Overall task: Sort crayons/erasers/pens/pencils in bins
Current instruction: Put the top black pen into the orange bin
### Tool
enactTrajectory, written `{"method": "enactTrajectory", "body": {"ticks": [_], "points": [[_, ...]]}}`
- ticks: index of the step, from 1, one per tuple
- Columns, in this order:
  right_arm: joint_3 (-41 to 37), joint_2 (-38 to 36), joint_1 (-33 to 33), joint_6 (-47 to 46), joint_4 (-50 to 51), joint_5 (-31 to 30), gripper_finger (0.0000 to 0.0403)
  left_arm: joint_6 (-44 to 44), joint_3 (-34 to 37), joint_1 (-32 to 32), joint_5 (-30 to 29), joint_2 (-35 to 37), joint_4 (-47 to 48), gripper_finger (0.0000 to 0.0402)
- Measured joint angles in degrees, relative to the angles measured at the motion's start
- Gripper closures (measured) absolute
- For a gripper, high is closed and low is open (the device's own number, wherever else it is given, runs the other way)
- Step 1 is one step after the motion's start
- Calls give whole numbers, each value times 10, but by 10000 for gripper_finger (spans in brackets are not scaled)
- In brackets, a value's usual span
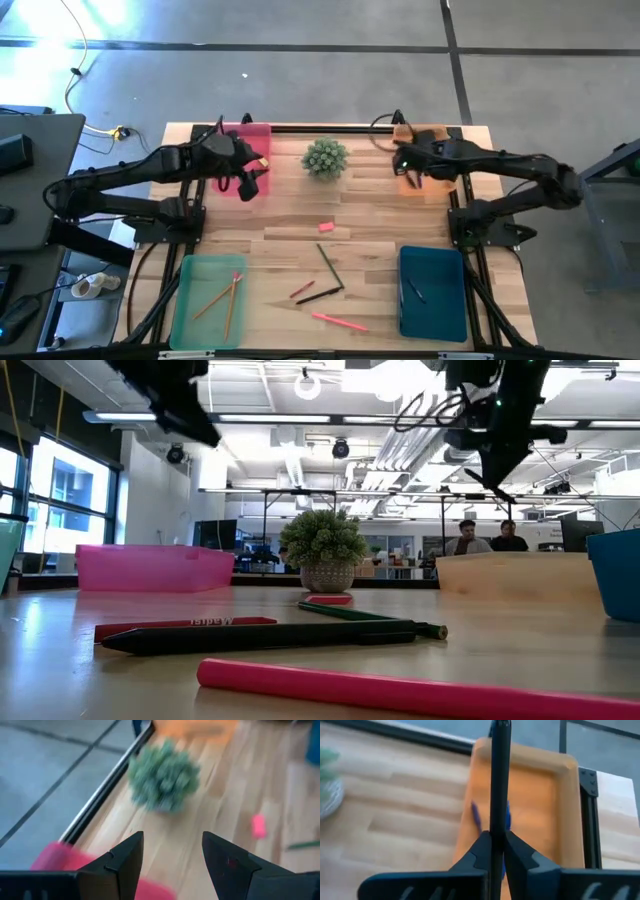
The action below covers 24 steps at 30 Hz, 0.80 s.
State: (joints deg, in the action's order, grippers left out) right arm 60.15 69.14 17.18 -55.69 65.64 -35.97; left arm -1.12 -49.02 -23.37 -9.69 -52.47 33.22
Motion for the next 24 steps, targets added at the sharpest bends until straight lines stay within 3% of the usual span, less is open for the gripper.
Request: {"method": "enactTrajectory", "body": {"ticks": [4, 10, 14, 24], "points": [[-55, -30, 65, 67, -72, 8, 391, 10, -6, 37, 0, 0, -52, 212], [-130, -27, 166, 190, -182, 110, 391, 10, -47, 98, -2, -16, -104, 212], [-169, -24, 212, 232, -238, 159, 391, 10, -88, 130, -38, -40, -107, 212], [-206, -24, 279, 293, -261, 201, 386, 37, -140, 199, -72, -123, -63, 212]]}}
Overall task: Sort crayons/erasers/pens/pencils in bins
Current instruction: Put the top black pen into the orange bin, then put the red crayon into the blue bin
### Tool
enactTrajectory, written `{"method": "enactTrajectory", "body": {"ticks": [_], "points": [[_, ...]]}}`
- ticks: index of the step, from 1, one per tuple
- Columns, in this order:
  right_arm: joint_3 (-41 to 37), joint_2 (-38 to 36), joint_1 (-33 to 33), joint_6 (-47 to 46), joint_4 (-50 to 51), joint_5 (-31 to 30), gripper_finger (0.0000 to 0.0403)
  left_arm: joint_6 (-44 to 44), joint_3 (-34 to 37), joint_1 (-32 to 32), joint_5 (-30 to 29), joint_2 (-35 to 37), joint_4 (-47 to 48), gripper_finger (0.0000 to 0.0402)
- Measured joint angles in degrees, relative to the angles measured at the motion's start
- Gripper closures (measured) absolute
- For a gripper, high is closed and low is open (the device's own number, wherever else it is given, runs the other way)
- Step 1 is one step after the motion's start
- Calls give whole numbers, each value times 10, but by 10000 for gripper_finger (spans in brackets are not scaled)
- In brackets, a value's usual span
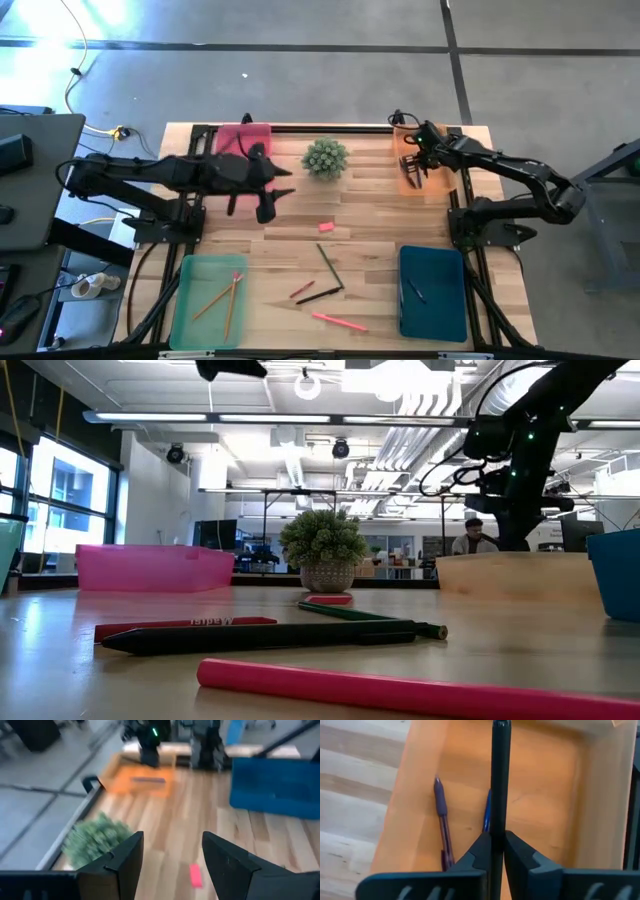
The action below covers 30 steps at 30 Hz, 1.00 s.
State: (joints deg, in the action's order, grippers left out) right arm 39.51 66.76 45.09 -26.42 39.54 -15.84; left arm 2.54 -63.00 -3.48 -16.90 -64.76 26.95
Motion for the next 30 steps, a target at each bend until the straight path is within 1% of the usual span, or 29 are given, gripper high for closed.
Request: {"method": "enactTrajectory", "body": {"ticks": [5, 9, 13, 15, 18, 21, 25, 28, 30], "points": [[-11, 1, 19, 7, -10, 22, 382, 55, -2, 31, 6, -40, 31, 212], [-11, 10, 26, 4, -11, 27, 382, 101, -2, 53, 38, -71, 33, 212], [-11, 27, 26, -7, -11, 44, 381, 176, -2, 69, 82, -96, 33, 212], [-11, 36, 26, -7, -11, 56, 381, 213, -2, 75, 105, -105, 36, 212], [-11, 39, 26, -6, -11, 56, 375, 241, -2, 84, 124, -108, 43, 212], [-11, 36, 25, -20, -9, 68, 352, 259, -2, 93, 124, -108, 58, 212], [-10, 33, 25, -49, -8, 99, 306, 269, -8, 106, 128, -99, 101, 212], [3, 33, 25, -76, 2, 138, 279, 269, -41, 112, 128, -100, 188, 212], [21, 33, 19, -89, 13, 150, 269, 269, -70, 115, 121, -102, 235, 212]]}}
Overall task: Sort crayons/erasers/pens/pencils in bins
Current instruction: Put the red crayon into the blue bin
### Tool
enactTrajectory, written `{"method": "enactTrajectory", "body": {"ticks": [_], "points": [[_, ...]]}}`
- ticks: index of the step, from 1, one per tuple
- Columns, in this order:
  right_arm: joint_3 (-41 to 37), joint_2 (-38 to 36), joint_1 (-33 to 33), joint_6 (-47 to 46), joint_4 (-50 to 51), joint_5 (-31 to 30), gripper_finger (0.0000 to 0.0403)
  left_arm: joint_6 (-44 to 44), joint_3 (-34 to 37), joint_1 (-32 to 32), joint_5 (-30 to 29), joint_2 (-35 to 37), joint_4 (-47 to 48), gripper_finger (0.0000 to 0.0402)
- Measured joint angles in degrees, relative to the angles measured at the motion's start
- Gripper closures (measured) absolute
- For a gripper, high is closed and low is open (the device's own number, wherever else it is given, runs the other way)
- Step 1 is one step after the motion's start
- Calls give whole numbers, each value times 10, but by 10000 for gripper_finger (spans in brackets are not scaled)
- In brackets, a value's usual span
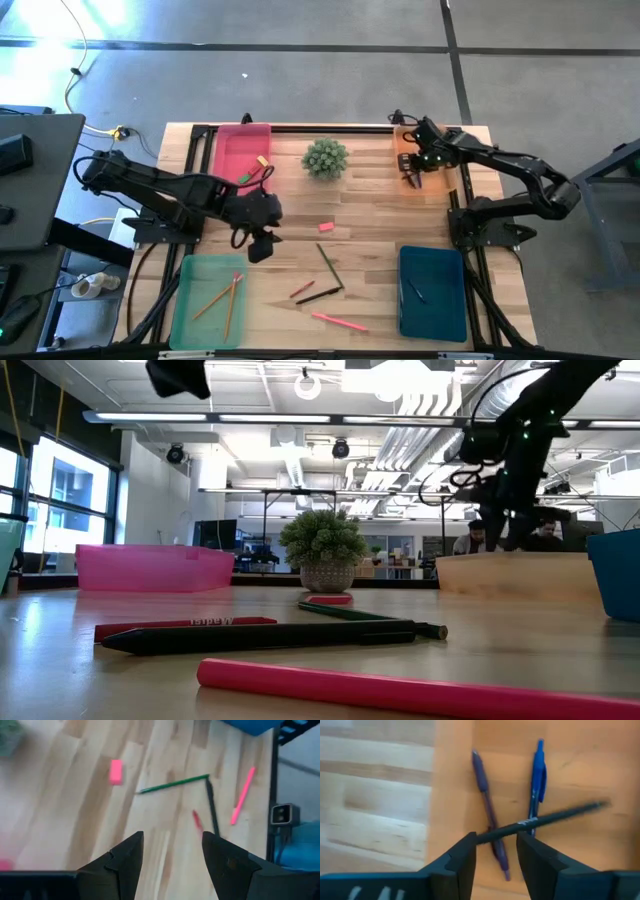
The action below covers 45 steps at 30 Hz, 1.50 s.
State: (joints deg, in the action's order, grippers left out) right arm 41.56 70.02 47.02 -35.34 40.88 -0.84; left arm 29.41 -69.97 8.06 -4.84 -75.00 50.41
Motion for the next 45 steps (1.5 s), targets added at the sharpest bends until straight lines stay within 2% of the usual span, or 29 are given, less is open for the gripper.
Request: {"method": "enactTrajectory", "body": {"ticks": [3, 9, 13, 21, 29, 36, 45], "points": [[36, 0, -17, -12, 28, -5, 264, 0, -33, 4, -24, -3, 56, 212], [119, 0, -83, -53, 90, -46, 266, 12, -71, 12, -49, -3, 68, 212], [167, 0, -143, -86, 144, -96, 270, 81, -72, 18, -42, -9, 68, 212], [196, 0, -223, -137, 176, -127, 269, 167, -72, 59, -29, -68, 68, 228], [195, 0, -244, -108, 184, -131, 269, 227, -72, 95, -18, -145, 41, 249], [195, 0, -243, -100, 184, -144, 269, 240, -72, 107, -19, -202, -17, 262], [195, 0, -243, -92, 184, -158, 269, 240, -72, 109, -23, -272, -26, 270]]}}
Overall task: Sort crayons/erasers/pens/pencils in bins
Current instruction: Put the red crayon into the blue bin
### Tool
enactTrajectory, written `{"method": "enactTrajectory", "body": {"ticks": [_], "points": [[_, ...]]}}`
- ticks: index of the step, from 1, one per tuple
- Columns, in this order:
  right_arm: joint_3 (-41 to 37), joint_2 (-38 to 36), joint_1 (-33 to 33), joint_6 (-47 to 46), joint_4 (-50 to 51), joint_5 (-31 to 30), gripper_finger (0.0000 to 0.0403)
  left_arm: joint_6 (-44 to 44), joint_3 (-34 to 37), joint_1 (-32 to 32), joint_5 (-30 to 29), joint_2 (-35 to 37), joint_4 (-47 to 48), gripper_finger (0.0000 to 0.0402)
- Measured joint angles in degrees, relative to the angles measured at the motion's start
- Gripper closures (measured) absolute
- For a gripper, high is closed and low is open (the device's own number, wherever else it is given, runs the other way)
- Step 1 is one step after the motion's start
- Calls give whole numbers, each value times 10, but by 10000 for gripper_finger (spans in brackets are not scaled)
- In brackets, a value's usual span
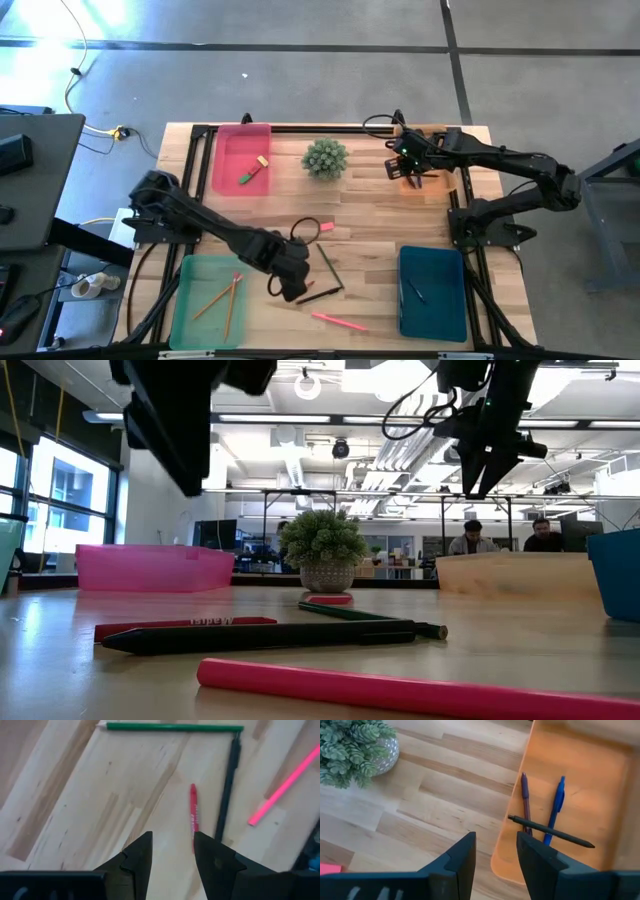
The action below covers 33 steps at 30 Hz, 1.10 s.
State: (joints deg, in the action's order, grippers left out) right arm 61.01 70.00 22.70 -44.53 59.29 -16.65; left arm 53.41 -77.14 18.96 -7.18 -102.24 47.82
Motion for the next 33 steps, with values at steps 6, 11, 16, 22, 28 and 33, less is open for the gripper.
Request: {"method": "enactTrajectory", "body": {"ticks": [6, 11, 16, 22, 28, 33], "points": [[0, 0, 0, 0, 0, -20, 269, 6, 0, 4, 3, -32, -14, 271], [0, 0, 0, 0, 0, -21, 269, 8, 0, 12, 9, -47, -46, 271], [0, 0, 0, -1, -1, -21, 269, 43, 0, 13, 9, -52, -48, 271], [0, 0, 0, -4, -3, -17, 269, 56, 0, 12, 17, -77, -61, 271], [0, 0, 1, -6, -4, -11, 269, 79, 1, 24, 25, -103, -58, 271], [0, 0, 1, -13, -5, -10, 269, 84, 0, 38, 22, -112, -78, 271]]}}
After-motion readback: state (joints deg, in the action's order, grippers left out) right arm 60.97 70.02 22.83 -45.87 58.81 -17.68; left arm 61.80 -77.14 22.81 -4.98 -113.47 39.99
